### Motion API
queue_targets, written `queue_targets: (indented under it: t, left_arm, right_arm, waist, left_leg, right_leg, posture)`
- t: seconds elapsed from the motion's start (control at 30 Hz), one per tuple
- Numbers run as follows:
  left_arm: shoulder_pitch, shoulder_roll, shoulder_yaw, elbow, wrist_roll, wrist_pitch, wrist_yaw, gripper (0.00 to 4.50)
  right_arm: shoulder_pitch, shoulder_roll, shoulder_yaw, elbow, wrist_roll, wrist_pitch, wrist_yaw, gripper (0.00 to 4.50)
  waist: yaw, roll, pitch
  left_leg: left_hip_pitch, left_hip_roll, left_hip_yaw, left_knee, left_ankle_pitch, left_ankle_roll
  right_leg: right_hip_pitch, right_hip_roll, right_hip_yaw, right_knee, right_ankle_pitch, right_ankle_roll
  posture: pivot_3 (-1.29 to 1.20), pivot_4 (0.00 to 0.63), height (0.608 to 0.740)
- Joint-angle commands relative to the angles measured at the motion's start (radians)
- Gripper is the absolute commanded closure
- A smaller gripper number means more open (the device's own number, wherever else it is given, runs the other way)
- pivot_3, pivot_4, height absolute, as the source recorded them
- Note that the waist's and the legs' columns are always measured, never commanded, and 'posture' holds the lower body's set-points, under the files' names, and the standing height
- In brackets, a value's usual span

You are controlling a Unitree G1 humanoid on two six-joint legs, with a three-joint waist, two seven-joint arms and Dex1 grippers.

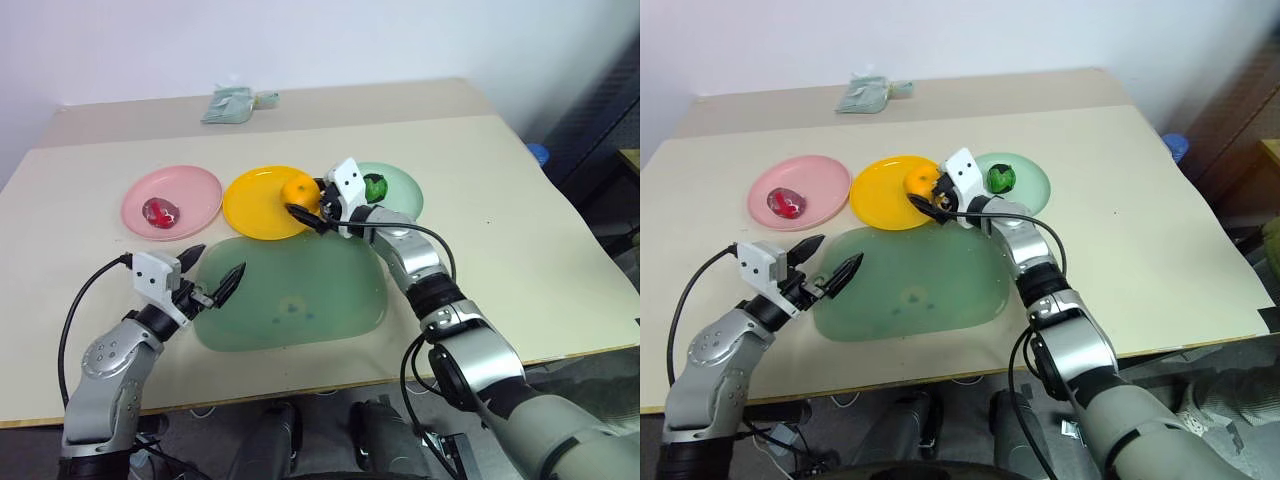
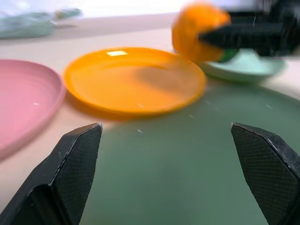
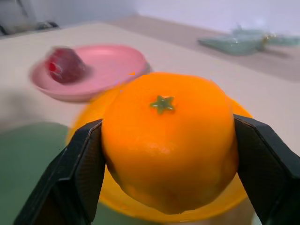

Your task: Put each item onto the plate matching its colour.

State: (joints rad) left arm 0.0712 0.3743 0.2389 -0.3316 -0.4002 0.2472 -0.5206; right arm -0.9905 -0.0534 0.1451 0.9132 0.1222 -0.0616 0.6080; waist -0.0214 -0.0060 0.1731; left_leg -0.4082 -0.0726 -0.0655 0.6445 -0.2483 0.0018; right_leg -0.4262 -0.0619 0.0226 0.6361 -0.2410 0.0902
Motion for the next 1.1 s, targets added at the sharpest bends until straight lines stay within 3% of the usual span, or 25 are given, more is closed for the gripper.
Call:
queue_targets:
  t: [0.03,0.07,0.13,0.17,0.4,0.47,0.6,0.77,0.97,1.1]
  left_arm:
    - [0.007,-0.019,-0.002,-0.05,0.016,-0.021,0.044,0.0]
    - [0.016,-0.022,-0.007,-0.052,0.02,-0.029,0.044,0.0]
    - [0.037,-0.023,-0.014,-0.056,0.026,-0.044,0.04,0.0]
    - [0.044,-0.024,-0.015,-0.056,0.026,-0.052,0.039,0.0]
    - [0.057,-0.027,-0.039,-0.013,0.055,-0.114,0.028,0.0]
    - [0.053,-0.023,-0.061,0.019,0.062,-0.207,-0.042,0.0]
    - [0.023,0.013,-0.056,0.067,0.009,-0.214,-0.133,0.0]
    - [-0.038,0.076,-0.032,0.136,-0.041,-0.239,-0.25,0.0]
    - [-0.073,0.141,-0.001,0.143,-0.106,-0.217,-0.338,0.0]
    - [-0.062,0.208,0.021,0.122,-0.157,-0.15,-0.386,0.0]
  right_arm:
    - [-0.102,0.042,-0.024,0.16,-0.04,-0.127,-0.04,1.17]
    - [-0.123,0.054,-0.031,0.206,-0.046,-0.142,-0.047,1.17]
    - [-0.158,0.075,-0.042,0.271,-0.057,-0.161,-0.057,0.16]
    - [-0.17,0.082,-0.046,0.293,-0.062,-0.168,-0.06,0.04]
    - [-0.18,0.068,-0.095,0.27,-0.057,-0.21,-0.021,0.04]
    - [-0.119,0.028,-0.106,0.119,-0.021,-0.19,0.063,0.04]
    - [0.222,-0.143,-0.088,-0.583,0.092,0.077,0.204,0.04]
    - [0.595,-0.377,-0.175,-1.151,0.216,0.389,0.196,0.04]
    - [0.849,-0.503,-0.333,-1.372,0.301,0.52,0.149,0.04]
    - [1.034,-0.52,-0.462,-1.479,0.35,0.543,0.113,0.04]
  waist:
    - [-0.002,0.0,0.0]
    - [-0.001,0.0,0.0]
    - [-0.001,0.0,0.0]
    - [-0.001,0.0,0.0]
    - [0.003,0.0,0.0]
    - [0.006,0.001,0.0]
    - [0.018,0.001,0.0]
    - [0.027,0.002,0.0]
    - [0.013,0.003,-0.001]
    - [0.02,0.003,-0.001]
  left_leg:
    - [0.0,0.0,0.0,-0.001,0.0,0.0]
    - [0.0,0.0,0.001,-0.001,0.0,0.0]
    - [0.0,0.0,0.001,-0.001,0.0,0.0]
    - [0.0,0.0,0.001,-0.001,0.0,0.0]
    - [0.0,0.0,0.001,0.0,0.0,-0.001]
    - [0.0,0.0,0.001,0.0,0.0,-0.001]
    - [-0.001,0.0,-0.001,0.001,0.0,0.0]
    - [-0.001,0.0,0.0,0.001,-0.001,0.001]
    - [0.0,0.002,0.0,0.001,-0.001,0.001]
    - [-0.001,0.002,0.0,0.001,-0.001,0.002]
  right_leg:
    - [-0.001,0.0,0.0,0.001,0.0,0.0]
    - [-0.001,0.0,0.0,0.001,0.0,0.0]
    - [-0.001,0.0,0.0,0.001,0.0,0.0]
    - [-0.001,0.0,0.0,0.001,0.0,0.0]
    - [-0.001,0.0,0.0,0.001,0.0,0.0]
    - [-0.001,0.0,0.0,0.002,0.0,0.0]
    - [0.001,-0.001,-0.002,0.0,0.0,0.0]
    - [0.001,-0.001,-0.001,-0.001,0.0,0.0]
    - [0.002,-0.001,0.0,-0.001,-0.002,-0.003]
    - [0.003,-0.001,0.0,-0.004,0.0,-0.001]
  posture:
    - [0.0,0.15,0.74]
    - [0.0,0.15,0.74]
    - [0.0,0.15,0.74]
    - [0.0,0.15,0.74]
    - [0.0,0.15,0.74]
    - [0.0,0.15,0.74]
    - [0.0,0.15,0.74]
    - [0.0,0.15,0.74]
    - [0.0,0.15,0.74]
    - [0.0,0.15,0.74]
